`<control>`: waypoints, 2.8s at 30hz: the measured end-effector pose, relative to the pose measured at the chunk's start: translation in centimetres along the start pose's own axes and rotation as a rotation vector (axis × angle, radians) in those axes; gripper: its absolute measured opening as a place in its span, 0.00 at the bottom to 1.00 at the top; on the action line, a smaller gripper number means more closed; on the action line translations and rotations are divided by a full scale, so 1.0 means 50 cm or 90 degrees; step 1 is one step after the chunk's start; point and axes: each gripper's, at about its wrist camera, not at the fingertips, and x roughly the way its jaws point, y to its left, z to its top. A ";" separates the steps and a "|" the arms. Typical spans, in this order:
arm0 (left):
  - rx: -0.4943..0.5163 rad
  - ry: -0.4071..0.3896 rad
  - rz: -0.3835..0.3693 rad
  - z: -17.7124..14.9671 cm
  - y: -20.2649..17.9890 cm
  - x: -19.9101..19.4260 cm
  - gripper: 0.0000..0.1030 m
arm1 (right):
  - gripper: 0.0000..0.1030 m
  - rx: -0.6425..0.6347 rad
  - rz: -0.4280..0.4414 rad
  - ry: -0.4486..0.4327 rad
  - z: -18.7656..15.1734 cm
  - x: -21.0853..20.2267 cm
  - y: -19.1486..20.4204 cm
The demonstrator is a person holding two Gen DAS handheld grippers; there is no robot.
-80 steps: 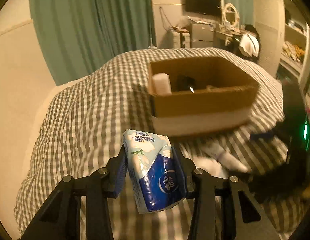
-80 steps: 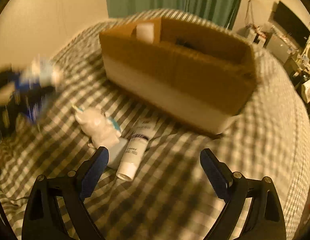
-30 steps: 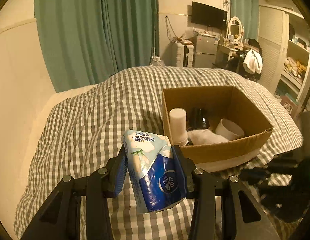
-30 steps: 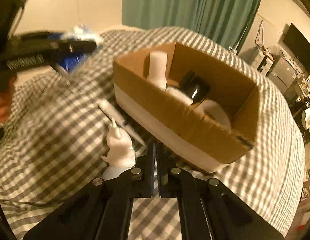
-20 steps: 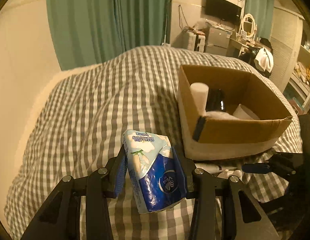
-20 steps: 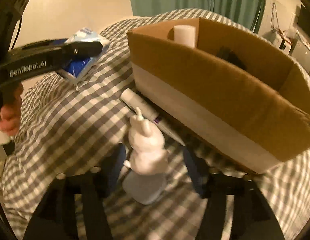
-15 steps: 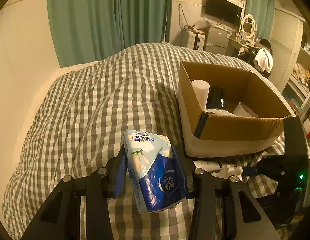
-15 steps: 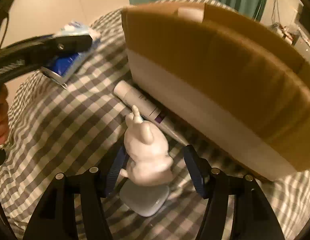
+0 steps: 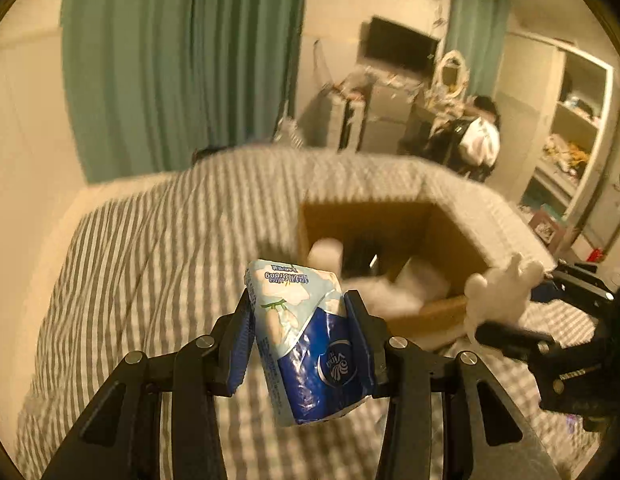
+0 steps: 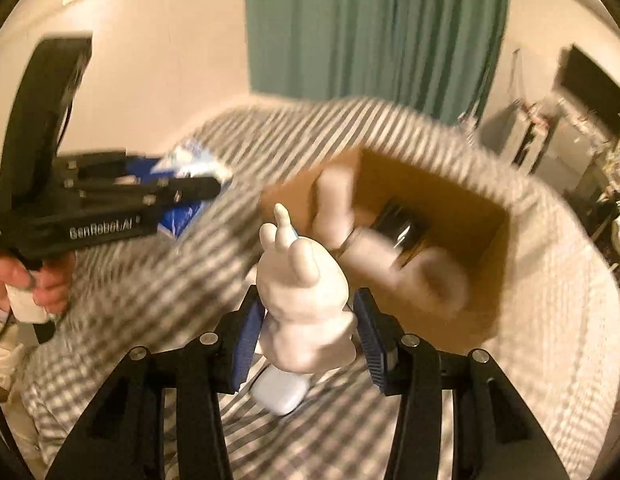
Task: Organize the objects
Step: 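Lower the tissue pack and bunny into the box and open both tools, then grasp the white earbud case with the right tool and lift it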
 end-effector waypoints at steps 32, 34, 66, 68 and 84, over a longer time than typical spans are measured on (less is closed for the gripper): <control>0.131 0.052 0.022 0.139 -0.107 0.331 0.63 | 0.47 0.056 -0.074 0.024 0.117 0.231 -0.275; 0.140 0.039 0.027 0.138 -0.117 0.305 0.75 | 0.62 0.060 -0.079 0.015 0.119 0.208 -0.266; 0.031 0.009 0.156 -0.133 -0.003 0.062 0.98 | 0.96 0.001 -0.120 -0.008 -0.034 0.015 -0.002; 0.044 0.029 0.164 -0.161 -0.004 0.087 0.98 | 0.96 0.018 -0.086 0.032 -0.064 0.077 0.011; 0.023 0.043 0.146 -0.209 0.011 0.114 0.98 | 0.56 -0.003 -0.035 0.171 -0.157 0.223 0.038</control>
